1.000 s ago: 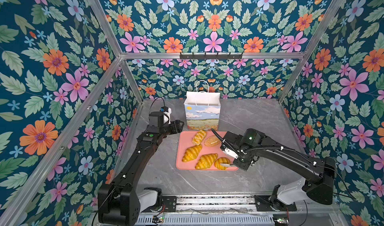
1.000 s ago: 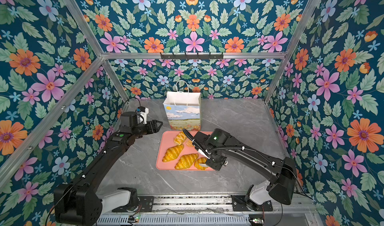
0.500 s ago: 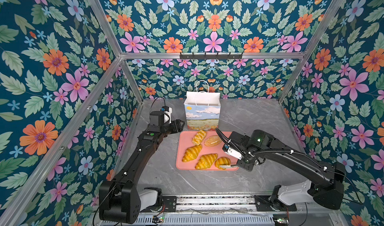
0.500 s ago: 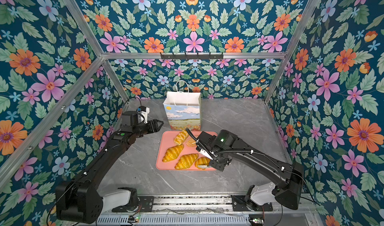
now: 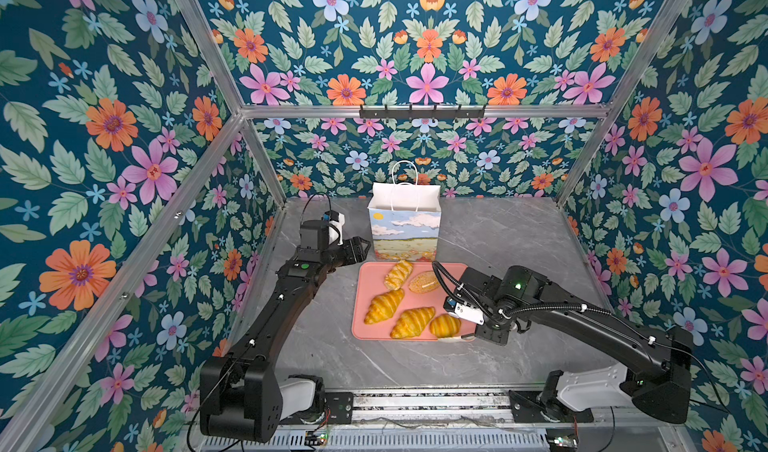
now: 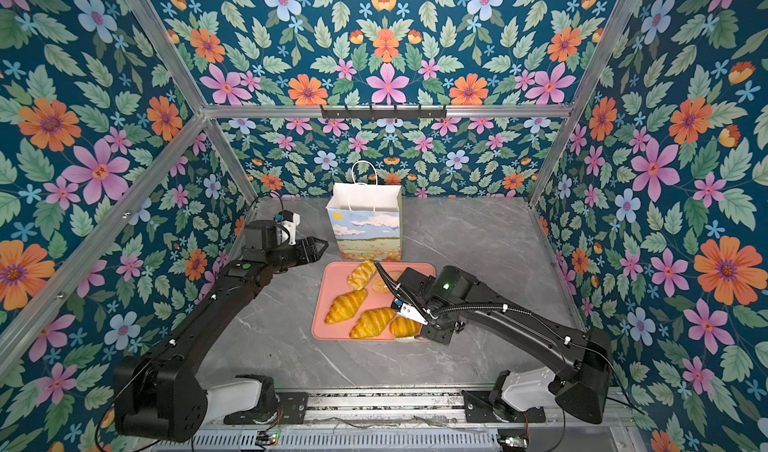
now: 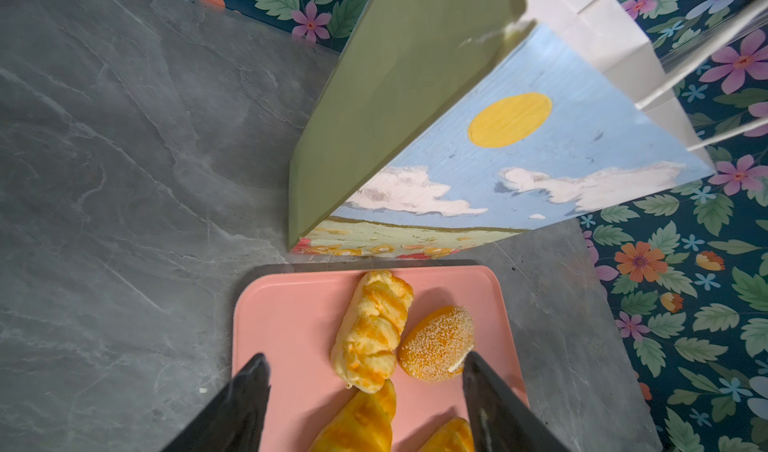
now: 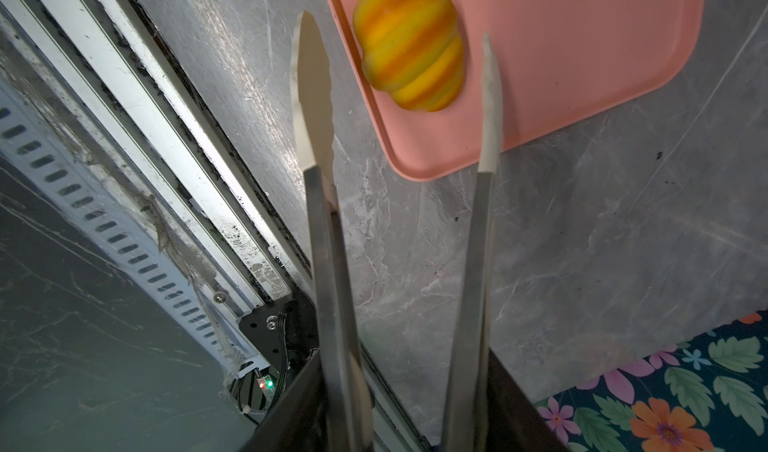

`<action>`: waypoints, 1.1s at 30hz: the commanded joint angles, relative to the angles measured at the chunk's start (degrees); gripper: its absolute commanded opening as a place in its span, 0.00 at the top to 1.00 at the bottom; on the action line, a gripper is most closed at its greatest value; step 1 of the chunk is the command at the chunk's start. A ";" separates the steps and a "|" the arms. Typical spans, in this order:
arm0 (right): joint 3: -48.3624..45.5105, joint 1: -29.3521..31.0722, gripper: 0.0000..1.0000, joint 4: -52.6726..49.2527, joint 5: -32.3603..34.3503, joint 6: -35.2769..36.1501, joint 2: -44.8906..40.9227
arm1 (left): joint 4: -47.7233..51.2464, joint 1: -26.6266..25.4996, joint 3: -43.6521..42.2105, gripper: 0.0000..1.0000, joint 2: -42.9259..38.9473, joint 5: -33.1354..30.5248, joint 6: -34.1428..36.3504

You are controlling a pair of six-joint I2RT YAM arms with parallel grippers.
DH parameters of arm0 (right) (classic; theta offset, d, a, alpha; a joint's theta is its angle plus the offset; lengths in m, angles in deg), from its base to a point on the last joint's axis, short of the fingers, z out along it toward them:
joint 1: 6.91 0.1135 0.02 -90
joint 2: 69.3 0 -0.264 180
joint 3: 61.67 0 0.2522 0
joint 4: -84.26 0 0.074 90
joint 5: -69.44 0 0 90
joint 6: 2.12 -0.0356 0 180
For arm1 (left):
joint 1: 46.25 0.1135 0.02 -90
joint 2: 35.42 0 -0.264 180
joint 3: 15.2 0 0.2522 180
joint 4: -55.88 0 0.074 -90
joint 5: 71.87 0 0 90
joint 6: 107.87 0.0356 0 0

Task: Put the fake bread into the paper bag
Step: 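Lower the open tongs around the striped croissant nearest the robot, then close the tongs on the striped croissant and lift it from the tray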

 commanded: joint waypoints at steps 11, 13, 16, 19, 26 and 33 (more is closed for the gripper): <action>-2.34 -3.38 0.48 1.42 -1.08 4.23 0.31 | -2.30 0.07 -0.59 0.26 -0.41 1.86 -0.37; -2.34 -3.57 0.48 1.79 -1.20 4.59 0.65 | -2.30 0.05 -0.59 0.26 -0.59 1.86 -0.24; -3.03 -3.80 0.49 3.53 0.54 5.47 1.29 | -2.05 0.06 -0.54 0.26 -0.60 1.90 -0.37; -3.27 -4.20 0.50 3.88 0.53 5.71 2.56 | -1.69 0.07 -0.54 0.26 -0.82 1.90 0.00; -3.18 -4.60 0.50 5.09 -0.59 6.55 3.72 | -1.46 0.06 -0.50 0.26 -0.95 1.54 0.46; -2.70 -4.68 0.50 6.00 -1.49 6.61 5.27 | -1.46 0.02 -0.32 0.26 -0.51 1.95 0.57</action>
